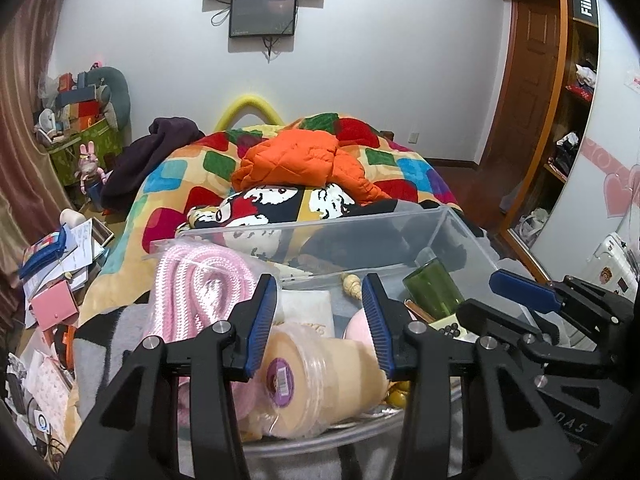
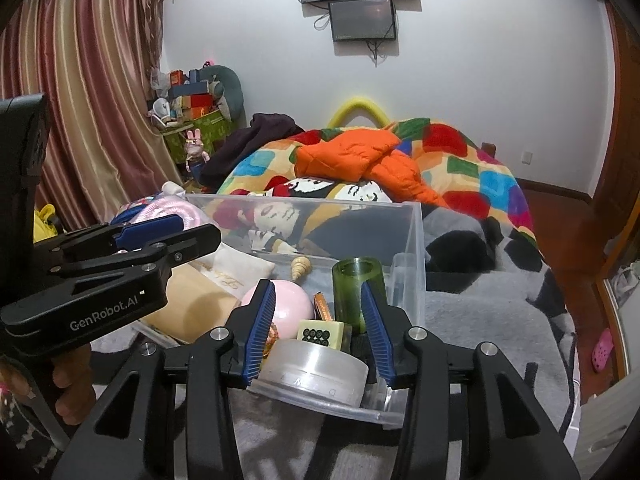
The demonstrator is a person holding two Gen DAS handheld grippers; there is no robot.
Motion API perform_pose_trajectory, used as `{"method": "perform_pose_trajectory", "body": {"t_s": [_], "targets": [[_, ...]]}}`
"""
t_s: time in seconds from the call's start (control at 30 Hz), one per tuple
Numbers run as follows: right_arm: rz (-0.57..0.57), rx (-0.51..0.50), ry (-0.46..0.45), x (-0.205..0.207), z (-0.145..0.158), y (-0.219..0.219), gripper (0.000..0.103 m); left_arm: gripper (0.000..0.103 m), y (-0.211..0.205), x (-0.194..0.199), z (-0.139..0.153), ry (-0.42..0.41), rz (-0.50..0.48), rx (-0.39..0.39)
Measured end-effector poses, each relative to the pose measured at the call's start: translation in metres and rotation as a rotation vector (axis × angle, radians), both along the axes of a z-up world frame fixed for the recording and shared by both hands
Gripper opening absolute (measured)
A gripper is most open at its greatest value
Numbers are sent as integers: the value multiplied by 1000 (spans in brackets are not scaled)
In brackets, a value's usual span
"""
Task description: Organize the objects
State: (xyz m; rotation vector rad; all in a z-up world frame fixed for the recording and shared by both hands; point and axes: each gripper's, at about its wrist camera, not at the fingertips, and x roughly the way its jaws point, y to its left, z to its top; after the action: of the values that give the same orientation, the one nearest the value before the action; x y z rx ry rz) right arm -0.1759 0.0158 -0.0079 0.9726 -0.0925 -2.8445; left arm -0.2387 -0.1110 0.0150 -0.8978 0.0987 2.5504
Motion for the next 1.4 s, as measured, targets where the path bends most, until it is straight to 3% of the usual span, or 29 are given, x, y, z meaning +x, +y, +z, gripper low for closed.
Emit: {"method": "perform_pose_trajectory", "body": {"t_s": [0.13, 0.23, 0.5, 0.6, 0.7, 0.77, 0.87, 0.97, 1.27, 1.4], "targets": [[4, 2, 8, 7, 5, -1, 42, 44, -9, 6, 3, 4, 2, 14], [-4, -2, 22, 13, 8, 0, 56, 50, -14, 13, 6, 11, 11, 20], [-21, -6, 39, 32, 14, 0, 64, 56, -32, 30, 4, 15, 40, 21], [-22, -7, 45, 38, 15, -1, 73, 62, -38, 36, 5, 18, 51, 26], [-29, -9, 54, 45, 16, 0, 74, 67, -42, 44, 7, 26, 53, 26], [-34, -12, 57, 48, 17, 0, 75, 76, -44, 50, 8, 41, 61, 15], [-37, -25, 63, 54, 18, 1, 84, 85, -45, 60, 9, 67, 66, 7], [-41, -22, 72, 60, 19, 0, 86, 92, -44, 68, 10, 82, 62, -5], [-45, 4, 99, 77, 22, -7, 89, 96, -43, 86, 13, 105, 39, 1], [-64, -4, 116, 85, 22, -4, 100, 96, -43, 92, 13, 101, 36, 14]]}}
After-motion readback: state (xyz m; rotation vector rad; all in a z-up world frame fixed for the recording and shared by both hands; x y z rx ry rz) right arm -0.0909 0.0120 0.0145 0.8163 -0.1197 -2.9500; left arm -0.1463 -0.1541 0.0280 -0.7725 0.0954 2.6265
